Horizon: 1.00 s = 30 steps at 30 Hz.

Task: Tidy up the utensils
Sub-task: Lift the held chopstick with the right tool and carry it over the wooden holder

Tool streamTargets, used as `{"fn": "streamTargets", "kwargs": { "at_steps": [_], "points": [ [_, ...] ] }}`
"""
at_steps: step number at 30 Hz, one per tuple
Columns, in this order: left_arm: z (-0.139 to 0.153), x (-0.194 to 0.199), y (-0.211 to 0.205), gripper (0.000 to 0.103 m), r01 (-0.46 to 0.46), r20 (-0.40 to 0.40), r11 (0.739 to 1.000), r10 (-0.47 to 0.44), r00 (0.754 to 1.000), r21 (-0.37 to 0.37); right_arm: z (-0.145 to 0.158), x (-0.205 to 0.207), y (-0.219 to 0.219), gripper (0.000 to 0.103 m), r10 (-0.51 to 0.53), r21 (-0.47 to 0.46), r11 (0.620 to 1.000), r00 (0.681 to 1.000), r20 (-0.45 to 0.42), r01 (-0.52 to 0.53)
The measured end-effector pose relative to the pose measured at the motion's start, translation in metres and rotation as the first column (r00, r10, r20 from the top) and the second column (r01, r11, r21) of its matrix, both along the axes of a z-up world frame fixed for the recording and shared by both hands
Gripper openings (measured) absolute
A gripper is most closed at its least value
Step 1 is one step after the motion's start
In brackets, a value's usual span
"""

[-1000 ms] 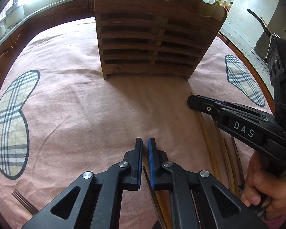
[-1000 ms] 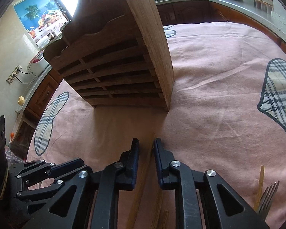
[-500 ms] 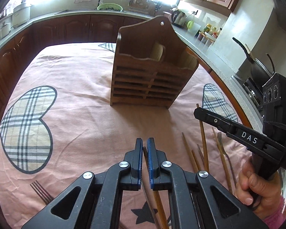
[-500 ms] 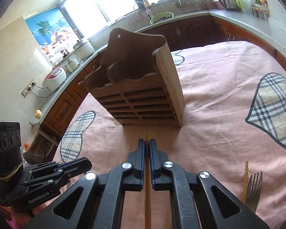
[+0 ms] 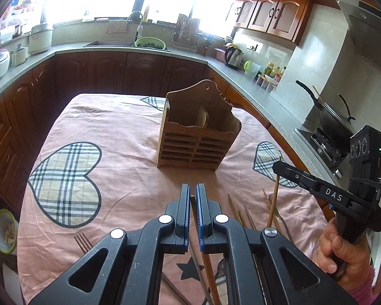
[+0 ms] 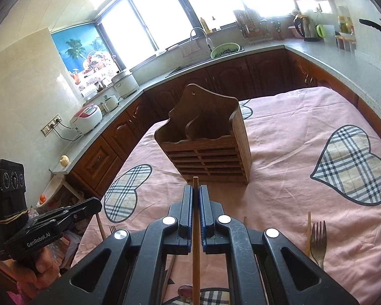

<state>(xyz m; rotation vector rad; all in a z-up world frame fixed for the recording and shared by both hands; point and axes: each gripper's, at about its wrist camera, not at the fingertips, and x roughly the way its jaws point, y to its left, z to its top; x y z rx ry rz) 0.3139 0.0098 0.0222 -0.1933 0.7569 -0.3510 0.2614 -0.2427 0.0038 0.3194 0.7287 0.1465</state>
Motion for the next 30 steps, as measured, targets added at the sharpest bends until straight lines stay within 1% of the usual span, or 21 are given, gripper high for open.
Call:
{"fn": "streamTargets", "kwargs": {
  "at_steps": [5, 15, 22, 25, 30],
  "points": [
    [0.013, -0.016, 0.007, 0.003, -0.006, 0.032, 1.0, 0.007, 0.999, -0.013, 0.013, -0.01, 0.001, 0.004, -0.004, -0.008, 1.0, 1.0, 0.026, 0.004],
    [0.033, -0.028, 0.019, 0.003, -0.033, 0.104, 0.999, 0.036, 0.994, -0.031, 0.043, -0.02, 0.004, 0.004, -0.008, -0.025, 1.0, 0.995, 0.099, 0.01],
    [0.043, -0.027, 0.029, 0.002, -0.054, 0.133, 0.997, 0.061, 0.989, -0.056, 0.056, -0.017, 0.001, 0.004, -0.015, -0.032, 0.999, 0.99, 0.139, 0.019],
    [0.05, -0.027, 0.034, 0.002, -0.07, 0.16, 0.995, 0.08, 0.984, -0.069, 0.06, -0.016, 0.0, 0.004, -0.022, -0.035, 0.999, 0.987, 0.157, 0.028],
    [0.058, -0.022, 0.041, 0.002, -0.094, 0.203, 0.991, 0.111, 0.973, -0.092, 0.071, -0.014, -0.003, 0.004, -0.046, -0.045, 0.997, 0.976, 0.211, 0.057]
  ]
}}
